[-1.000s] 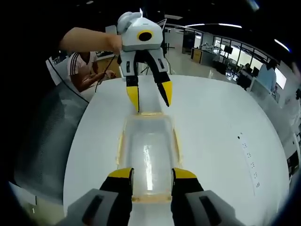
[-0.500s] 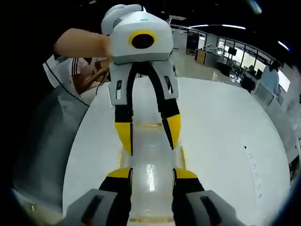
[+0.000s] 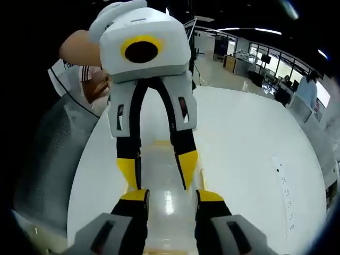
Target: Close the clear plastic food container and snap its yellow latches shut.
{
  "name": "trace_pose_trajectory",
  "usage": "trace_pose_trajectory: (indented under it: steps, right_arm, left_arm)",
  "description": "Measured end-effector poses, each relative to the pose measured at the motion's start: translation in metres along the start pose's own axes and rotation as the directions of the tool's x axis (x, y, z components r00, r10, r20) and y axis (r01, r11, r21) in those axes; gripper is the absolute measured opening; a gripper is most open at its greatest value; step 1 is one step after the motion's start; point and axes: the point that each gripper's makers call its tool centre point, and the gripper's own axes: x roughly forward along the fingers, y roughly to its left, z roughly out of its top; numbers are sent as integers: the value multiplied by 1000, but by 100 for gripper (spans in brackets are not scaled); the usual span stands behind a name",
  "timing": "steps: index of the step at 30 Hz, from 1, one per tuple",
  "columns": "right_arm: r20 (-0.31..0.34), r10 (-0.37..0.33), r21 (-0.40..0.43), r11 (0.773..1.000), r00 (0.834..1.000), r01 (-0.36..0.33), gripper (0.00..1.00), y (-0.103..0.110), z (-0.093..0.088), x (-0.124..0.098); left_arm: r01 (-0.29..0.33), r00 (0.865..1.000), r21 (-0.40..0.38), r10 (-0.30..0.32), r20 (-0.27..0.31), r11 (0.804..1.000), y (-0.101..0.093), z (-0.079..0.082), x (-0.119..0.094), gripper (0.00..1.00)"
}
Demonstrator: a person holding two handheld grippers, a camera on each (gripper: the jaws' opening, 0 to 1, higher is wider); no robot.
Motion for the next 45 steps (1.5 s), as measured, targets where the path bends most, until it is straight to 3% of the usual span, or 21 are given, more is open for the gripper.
trace_pose_trajectory:
  steps: [18,30,34,36,37,42,43,44,45]
  right_arm:
    - [-58,76,6,997,995,-76,46,-8,-6,6]
    - [-119,139,40,990,983,-135,54,-9,-14,15]
    - [-123,187,77,981,975,-178,53,-7,-16,17]
    - [-131,203,81,978,970,-194,53,-8,-16,18]
    - [-135,207,79,977,969,-197,53,-8,-16,18]
    - [-192,258,86,965,947,-246,52,-4,-18,20]
    - [-202,263,86,964,943,-250,51,-5,-18,20]
    - [-219,273,94,962,937,-258,51,-4,-18,21]
    - [-229,278,98,960,933,-262,51,-4,-18,21]
  left_arm:
    - [-22,1000,15,22,3,1000,-21,-2,-4,36]
    - [-63,995,127,73,-72,990,-33,-12,1,41]
    - [-96,987,198,119,-107,975,-31,-17,5,40]
    - [-136,978,259,171,-118,956,-27,-19,6,34]
    - [-121,982,286,157,-109,951,-31,-18,8,34]
    - [-156,976,280,192,-107,947,-33,-18,9,32]
    - [-160,973,300,201,-109,940,-34,-19,9,30]
    - [-166,969,357,219,-113,919,-33,-18,9,28]
    - [-161,971,344,211,-113,925,-37,-18,11,26]
